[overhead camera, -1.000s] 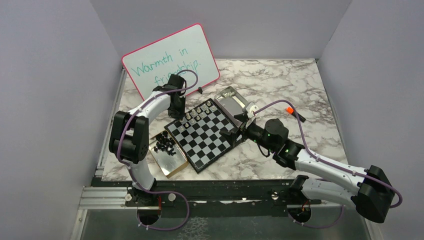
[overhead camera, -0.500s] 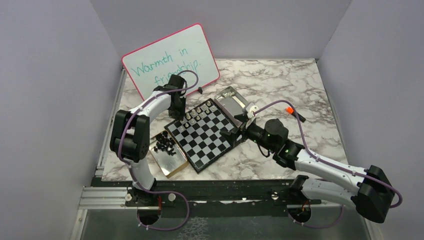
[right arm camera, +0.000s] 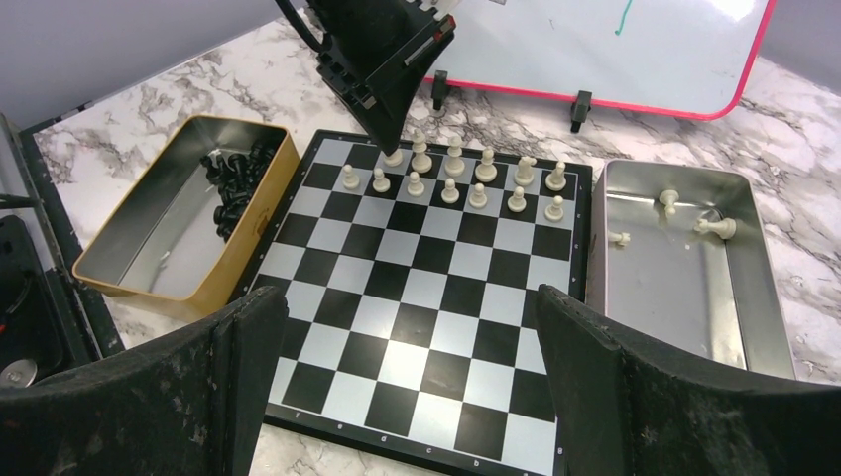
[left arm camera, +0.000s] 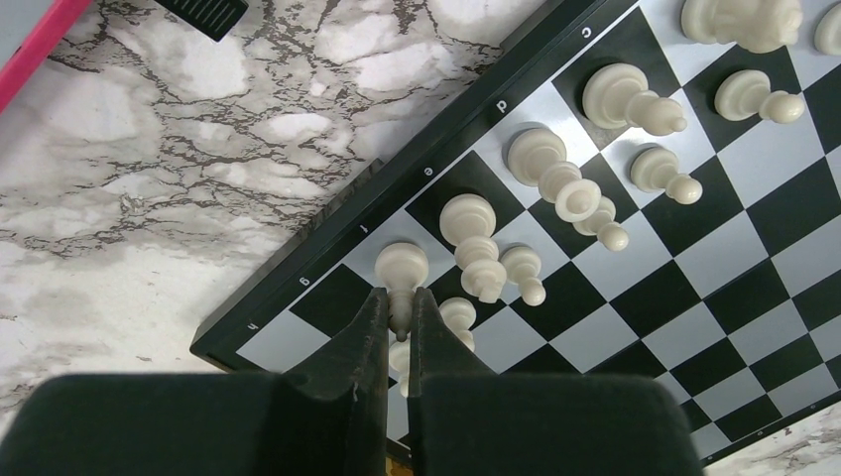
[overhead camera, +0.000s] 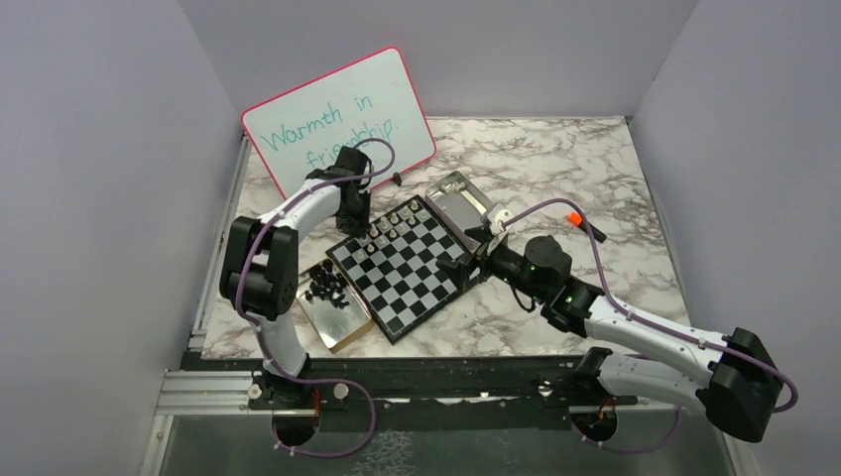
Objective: Set up the chess pieces on the board
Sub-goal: Place the chess piece on the chessboard.
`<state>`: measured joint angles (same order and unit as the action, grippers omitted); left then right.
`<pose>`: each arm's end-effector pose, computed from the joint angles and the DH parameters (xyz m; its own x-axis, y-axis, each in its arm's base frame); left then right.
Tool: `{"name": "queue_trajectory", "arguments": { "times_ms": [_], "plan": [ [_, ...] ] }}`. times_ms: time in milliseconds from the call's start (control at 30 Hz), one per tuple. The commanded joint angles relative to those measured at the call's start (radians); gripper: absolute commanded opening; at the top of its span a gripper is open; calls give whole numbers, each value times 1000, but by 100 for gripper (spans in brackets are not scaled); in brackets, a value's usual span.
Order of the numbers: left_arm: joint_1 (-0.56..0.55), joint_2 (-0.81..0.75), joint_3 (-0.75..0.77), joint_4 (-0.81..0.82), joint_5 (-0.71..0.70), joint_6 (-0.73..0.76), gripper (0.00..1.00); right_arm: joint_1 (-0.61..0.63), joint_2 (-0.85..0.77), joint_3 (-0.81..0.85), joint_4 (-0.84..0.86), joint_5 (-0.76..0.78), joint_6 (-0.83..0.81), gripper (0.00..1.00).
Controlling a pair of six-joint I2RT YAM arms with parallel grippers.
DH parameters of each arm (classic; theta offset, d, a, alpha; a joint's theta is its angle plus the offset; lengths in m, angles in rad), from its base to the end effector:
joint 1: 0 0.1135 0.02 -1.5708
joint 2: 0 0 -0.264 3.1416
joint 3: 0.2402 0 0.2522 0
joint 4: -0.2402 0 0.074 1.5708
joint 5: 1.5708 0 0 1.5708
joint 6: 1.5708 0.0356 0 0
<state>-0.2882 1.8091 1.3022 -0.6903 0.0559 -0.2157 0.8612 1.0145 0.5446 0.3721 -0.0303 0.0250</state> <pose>0.3499 -0.1058 0.2016 -0.9369 0.0549 -0.3454 0.1053 0.9861 -0.1289 0.1524 0.1792 0.2696 -0.0830 -0.0583 -0.9948 -0.7761 0.6300 0.0278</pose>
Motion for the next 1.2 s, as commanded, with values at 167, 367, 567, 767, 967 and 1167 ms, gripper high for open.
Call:
{"name": "queue_trajectory", "arguments": {
  "times_ms": [167, 367, 567, 767, 967, 1167],
  "plan": [
    [-6, 18, 37, -30, 15, -5, 8, 6, -20, -2, 0, 51, -16, 100],
    [-8, 28, 63, -49, 2, -9, 8, 6, -24, -3, 5, 47, -13, 100],
    [-11, 32, 77, -71, -5, -14, 8, 6, -19, 9, -6, 35, -8, 100],
    [-11, 32, 76, -98, -28, -3, 10, 6, -20, 6, -2, 40, -8, 100],
    [-14, 50, 73, -94, -5, 1, 12, 6, -14, 1, 1, 35, -6, 100],
    [-17, 41, 83, -91, 7, 4, 31, 6, -10, 0, 7, 35, -7, 100]
  ]
}}
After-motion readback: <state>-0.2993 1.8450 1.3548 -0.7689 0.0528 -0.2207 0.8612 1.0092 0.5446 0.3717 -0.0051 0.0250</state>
